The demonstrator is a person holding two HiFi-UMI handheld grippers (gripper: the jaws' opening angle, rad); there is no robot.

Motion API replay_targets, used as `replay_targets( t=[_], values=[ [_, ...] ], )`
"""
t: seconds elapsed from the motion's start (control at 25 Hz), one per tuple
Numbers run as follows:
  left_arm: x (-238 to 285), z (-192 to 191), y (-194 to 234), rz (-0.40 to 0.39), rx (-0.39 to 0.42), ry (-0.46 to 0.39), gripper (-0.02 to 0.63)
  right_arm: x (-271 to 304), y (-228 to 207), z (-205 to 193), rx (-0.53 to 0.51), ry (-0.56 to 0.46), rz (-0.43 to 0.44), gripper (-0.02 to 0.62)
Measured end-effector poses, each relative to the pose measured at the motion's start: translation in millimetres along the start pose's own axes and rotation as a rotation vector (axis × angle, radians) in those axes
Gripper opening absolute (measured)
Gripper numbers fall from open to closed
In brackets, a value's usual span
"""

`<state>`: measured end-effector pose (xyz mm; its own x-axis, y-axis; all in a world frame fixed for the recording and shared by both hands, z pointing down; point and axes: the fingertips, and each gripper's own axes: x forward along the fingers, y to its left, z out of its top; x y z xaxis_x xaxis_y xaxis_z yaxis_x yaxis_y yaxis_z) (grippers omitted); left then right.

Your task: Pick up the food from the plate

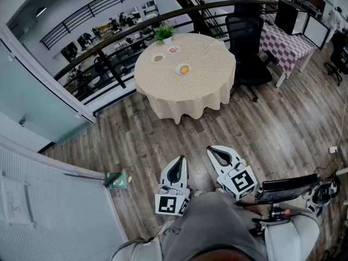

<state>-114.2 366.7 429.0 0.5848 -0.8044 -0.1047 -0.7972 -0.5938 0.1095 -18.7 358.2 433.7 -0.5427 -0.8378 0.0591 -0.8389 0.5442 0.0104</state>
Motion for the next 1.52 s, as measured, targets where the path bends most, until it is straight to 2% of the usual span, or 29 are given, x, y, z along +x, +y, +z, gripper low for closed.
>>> replay_targets(
  t=[0.36, 0.56, 0.72, 1.08, 1.52],
  values=[
    [-1, -8, -30, 0.01, 0.017, 0.03, 0.011, -37, -14, -6, 0.001, 0.007, -0.01, 0.015],
    [6, -10, -54, 0.001, 0.008, 0.046, 0.011, -56, -32, -21, 0.082, 0.04, -0.023, 0.015],
    [15, -16, -74, -0.002, -0.003, 0.057, 0.011, -72, -46, -36, 0.11, 0.074, -0.015, 0.015],
    [37, -24, -124, 0.026, 0.037, 0.058, 0.011, -108, -82, -71, 0.129, 0.129, 0.038, 0.015],
    [37, -16, -139, 0.072, 0.075, 0.057, 0.011, -123, -101, -67, 0.14, 0.086, 0.056, 0.015]
  ],
)
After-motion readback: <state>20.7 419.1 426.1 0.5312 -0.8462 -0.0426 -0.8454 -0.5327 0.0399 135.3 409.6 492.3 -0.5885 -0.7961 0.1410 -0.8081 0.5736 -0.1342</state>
